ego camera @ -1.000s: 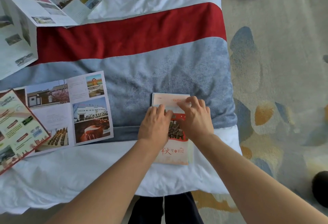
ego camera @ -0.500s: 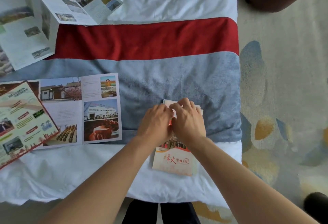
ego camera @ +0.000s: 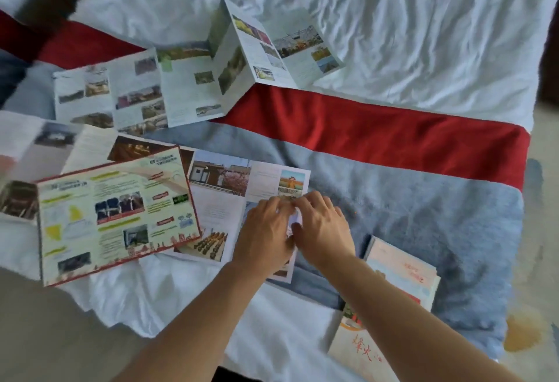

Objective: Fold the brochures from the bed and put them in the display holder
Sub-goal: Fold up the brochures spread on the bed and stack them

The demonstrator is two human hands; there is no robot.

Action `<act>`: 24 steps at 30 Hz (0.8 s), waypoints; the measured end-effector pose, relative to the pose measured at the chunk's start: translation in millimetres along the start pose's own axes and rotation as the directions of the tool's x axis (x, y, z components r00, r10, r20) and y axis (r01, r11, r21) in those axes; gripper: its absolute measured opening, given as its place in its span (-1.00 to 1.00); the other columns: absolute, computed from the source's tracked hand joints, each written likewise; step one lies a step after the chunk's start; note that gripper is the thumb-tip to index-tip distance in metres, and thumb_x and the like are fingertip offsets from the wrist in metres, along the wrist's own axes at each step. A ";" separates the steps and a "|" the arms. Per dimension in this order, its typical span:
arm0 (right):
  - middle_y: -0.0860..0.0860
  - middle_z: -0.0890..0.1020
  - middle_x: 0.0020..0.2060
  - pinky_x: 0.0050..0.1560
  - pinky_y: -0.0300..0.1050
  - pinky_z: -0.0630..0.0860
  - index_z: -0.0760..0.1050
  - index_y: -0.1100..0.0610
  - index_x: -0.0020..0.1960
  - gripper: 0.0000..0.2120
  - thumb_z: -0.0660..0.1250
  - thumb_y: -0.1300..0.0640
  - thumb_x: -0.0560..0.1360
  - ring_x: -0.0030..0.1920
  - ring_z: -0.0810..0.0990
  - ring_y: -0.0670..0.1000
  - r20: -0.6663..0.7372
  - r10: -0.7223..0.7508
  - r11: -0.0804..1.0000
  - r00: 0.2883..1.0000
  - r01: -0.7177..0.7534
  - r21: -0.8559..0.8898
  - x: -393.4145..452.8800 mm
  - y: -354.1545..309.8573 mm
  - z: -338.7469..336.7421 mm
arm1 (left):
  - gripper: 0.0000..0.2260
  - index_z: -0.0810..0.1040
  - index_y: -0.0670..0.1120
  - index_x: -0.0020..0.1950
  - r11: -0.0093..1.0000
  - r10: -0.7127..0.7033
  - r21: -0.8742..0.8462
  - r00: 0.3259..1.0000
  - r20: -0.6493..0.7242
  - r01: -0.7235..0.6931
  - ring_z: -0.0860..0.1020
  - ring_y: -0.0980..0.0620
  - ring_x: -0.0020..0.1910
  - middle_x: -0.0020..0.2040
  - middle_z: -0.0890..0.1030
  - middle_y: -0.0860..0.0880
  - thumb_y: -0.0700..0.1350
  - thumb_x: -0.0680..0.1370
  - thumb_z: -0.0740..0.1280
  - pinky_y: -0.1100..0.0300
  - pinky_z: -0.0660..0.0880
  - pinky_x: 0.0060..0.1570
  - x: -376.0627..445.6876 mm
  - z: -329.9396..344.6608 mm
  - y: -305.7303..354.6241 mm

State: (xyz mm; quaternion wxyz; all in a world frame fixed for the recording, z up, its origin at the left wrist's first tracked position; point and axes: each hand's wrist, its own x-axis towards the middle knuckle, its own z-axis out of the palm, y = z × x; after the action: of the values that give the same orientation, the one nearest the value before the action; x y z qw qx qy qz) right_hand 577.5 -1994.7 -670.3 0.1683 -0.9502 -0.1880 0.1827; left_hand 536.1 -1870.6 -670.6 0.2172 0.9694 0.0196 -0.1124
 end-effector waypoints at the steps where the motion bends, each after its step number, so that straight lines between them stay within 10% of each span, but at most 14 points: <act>1: 0.02 0.52 0.21 0.15 0.01 0.43 0.51 0.04 0.27 -0.61 0.39 0.18 0.46 0.19 0.48 0.11 0.002 -0.016 1.000 1.000 0.016 0.012 5.0 -11.7 2.8 | -0.60 0.47 0.00 0.30 1.000 -0.022 -0.002 1.000 -0.007 0.022 0.46 0.01 0.21 0.22 0.52 0.02 0.00 0.49 0.43 0.13 0.43 0.23 -1.4 -4.9 -13.4; 12: 0.03 0.56 0.27 0.10 0.06 0.55 0.43 0.03 0.37 -0.58 0.39 0.03 0.53 0.19 0.55 0.12 0.049 -0.040 0.999 0.998 0.039 0.024 51.7 -147.3 56.9 | -0.64 0.48 -0.03 0.24 0.991 -0.135 -0.016 0.988 -0.071 0.134 0.43 -0.03 0.23 0.22 0.50 0.00 -0.04 0.48 0.44 0.12 0.39 0.21 -13.9 -61.2 -162.8; 24: 0.06 0.51 0.20 -0.12 -0.06 0.43 0.36 0.05 0.39 -0.52 0.34 0.14 0.48 0.17 0.52 0.14 -0.006 0.255 0.954 0.967 -0.250 0.168 84.6 -226.6 103.4 | -0.62 0.50 0.00 0.20 0.998 -0.062 -0.026 0.997 -0.042 0.061 0.41 -0.06 0.26 0.21 0.46 -0.02 -0.14 0.41 0.48 0.03 0.45 0.20 -34.7 -76.3 -244.3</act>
State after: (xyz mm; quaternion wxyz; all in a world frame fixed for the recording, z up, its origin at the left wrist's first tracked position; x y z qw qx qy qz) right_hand 541.0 -1735.5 -696.8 0.2246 -0.9516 -0.0469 0.2043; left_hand 497.0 -1616.7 -697.4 0.2250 0.9678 0.0552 -0.0981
